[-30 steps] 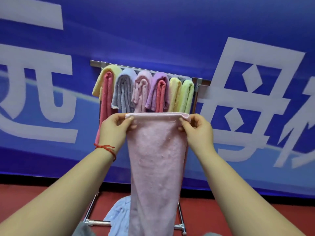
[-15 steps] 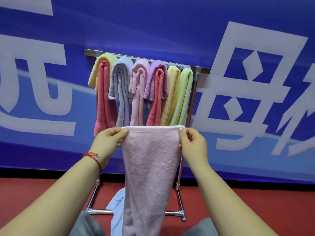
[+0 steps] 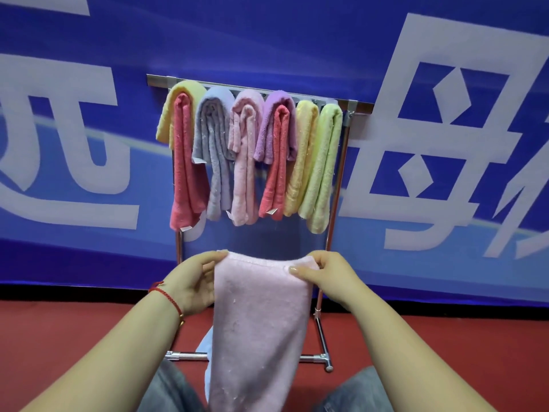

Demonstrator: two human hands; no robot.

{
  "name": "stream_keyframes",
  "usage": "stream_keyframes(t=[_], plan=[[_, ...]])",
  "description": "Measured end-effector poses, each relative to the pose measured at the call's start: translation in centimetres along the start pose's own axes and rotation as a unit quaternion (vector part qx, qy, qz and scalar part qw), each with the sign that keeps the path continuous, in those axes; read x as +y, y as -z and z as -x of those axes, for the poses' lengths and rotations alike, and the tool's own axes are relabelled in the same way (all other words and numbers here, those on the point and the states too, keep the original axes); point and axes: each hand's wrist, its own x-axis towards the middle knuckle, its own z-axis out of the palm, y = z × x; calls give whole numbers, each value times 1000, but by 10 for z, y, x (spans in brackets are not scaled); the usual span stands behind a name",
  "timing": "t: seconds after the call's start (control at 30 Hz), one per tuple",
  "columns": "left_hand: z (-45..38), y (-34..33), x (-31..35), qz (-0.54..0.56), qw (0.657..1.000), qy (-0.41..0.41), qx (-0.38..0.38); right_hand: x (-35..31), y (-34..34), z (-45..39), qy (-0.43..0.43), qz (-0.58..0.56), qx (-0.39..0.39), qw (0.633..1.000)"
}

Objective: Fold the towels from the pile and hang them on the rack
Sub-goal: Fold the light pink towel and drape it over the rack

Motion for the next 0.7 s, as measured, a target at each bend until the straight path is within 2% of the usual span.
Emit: stream_keyframes(t=[0.07,0.13,0.27,0.4,0.5,0.7], plan=[[0,7,-2,-2,999,19,-34,-1,3,1,-24,-15,-54,998],[1,10,-5,-18,999,20,-43,-3,6,0,-26,-16,-63,998],[3,3,-8,-21,1000,11,9,-7,6,-3,-45,10,-18,999],[-2,-15,-15,19,999,-3,47,-11,-12,-7,-98,-73,69,990],[-2,-32,-22,78,996,-10,48,-15,-27,-8,-97,-91,129,983],[-8,-53,-41,117,991,-51,44,-30,-56,3,-29,-91,124,988]])
